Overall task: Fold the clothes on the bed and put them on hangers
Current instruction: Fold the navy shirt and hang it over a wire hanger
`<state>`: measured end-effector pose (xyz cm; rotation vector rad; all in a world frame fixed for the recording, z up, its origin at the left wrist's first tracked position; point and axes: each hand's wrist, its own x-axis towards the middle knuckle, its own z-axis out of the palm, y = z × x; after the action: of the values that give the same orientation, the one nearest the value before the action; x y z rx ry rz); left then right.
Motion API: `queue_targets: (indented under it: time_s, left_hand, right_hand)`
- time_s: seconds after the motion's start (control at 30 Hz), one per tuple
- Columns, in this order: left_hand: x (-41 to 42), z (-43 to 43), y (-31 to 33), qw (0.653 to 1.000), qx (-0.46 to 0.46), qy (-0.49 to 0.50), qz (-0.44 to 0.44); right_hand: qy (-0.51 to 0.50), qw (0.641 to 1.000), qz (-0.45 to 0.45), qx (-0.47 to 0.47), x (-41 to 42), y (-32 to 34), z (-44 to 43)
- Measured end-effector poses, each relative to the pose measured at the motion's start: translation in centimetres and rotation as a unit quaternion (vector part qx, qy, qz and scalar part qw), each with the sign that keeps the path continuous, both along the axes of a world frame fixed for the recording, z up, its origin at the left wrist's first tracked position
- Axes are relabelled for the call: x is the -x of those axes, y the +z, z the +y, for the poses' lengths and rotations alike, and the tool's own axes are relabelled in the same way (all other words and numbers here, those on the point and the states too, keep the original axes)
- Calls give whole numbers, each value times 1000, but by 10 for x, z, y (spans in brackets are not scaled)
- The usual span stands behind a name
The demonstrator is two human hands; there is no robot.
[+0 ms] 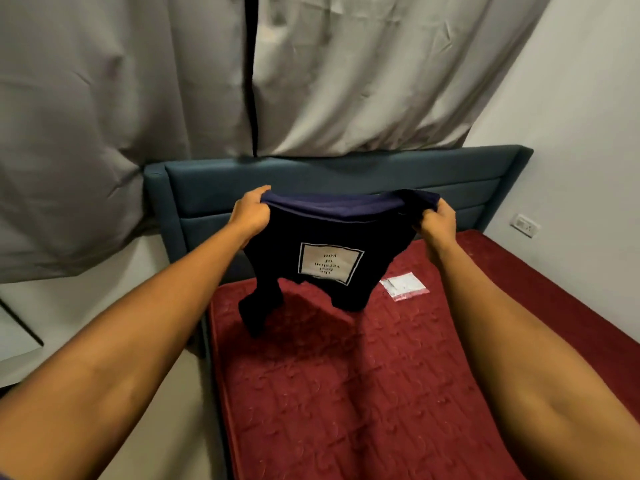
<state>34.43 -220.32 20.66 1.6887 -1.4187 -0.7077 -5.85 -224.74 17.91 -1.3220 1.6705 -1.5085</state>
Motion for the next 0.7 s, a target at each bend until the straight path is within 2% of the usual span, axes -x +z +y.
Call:
queue_targets:
  time_s: [0.17,0.33,0.5,0.6,0.7]
  left_hand:
    - [8,57,-16,995,56,65,-43]
    - [49,130,-132,978,39,129,-161]
    - [99,194,-303,926,-7,167,-339]
    - [132,239,-406,898,-46,192,-392]
    - [170,293,-500,877,-72,159,-448]
  right_hand:
    - [-65,997,19,22,-17,18,66]
    - [-47,997,66,9,13,-63,108]
    - [-20,979,204,2,62,-242,141]
    - [34,954,297,-23,101,-373,175]
    - [89,922,370,-75,141,-480,234]
